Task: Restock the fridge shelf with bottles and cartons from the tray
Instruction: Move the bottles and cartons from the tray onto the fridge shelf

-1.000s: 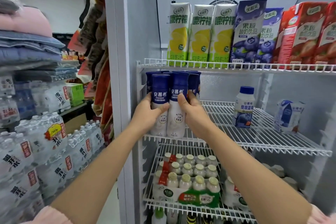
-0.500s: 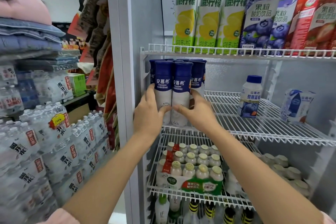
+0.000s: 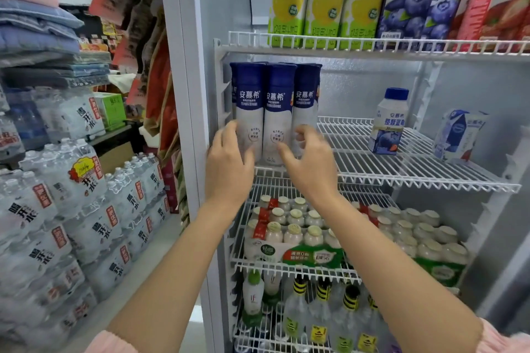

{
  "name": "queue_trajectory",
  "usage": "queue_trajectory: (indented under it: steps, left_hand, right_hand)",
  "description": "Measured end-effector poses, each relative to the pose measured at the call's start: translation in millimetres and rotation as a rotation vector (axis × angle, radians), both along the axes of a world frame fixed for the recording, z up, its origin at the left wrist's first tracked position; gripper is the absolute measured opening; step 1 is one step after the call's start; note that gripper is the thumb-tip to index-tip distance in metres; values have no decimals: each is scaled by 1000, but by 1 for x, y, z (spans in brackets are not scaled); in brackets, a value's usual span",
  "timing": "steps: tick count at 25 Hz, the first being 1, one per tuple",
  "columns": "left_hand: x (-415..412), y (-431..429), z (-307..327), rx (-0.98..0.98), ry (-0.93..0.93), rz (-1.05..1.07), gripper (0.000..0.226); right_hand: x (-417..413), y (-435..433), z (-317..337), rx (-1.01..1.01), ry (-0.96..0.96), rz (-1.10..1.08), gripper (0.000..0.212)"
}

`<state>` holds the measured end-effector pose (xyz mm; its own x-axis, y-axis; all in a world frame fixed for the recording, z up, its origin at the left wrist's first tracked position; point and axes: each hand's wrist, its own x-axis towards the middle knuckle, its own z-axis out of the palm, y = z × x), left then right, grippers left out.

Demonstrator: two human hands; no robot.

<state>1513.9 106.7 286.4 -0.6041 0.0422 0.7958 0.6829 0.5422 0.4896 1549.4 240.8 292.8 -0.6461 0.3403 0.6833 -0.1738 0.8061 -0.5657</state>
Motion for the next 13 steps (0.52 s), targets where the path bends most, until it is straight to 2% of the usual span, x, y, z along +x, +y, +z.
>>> queue_trajectory:
  steps: [3, 6, 9, 13]
  left_hand:
    - [28, -20, -38, -66, 120, -202, 22]
    - [54, -49, -98, -200, 32, -317, 14]
    - [78, -88, -177, -354, -182, -433, 14]
    - [124, -143, -313, -571, -515, -491, 12]
  right_hand:
    - [39, -15, -33, 163, 172, 24, 11]
    - [77, -35, -85, 363, 165, -74, 10]
    - [118, -59, -160, 340, -56, -13, 13]
    - [171, -96, -302, 149, -583, 19, 15]
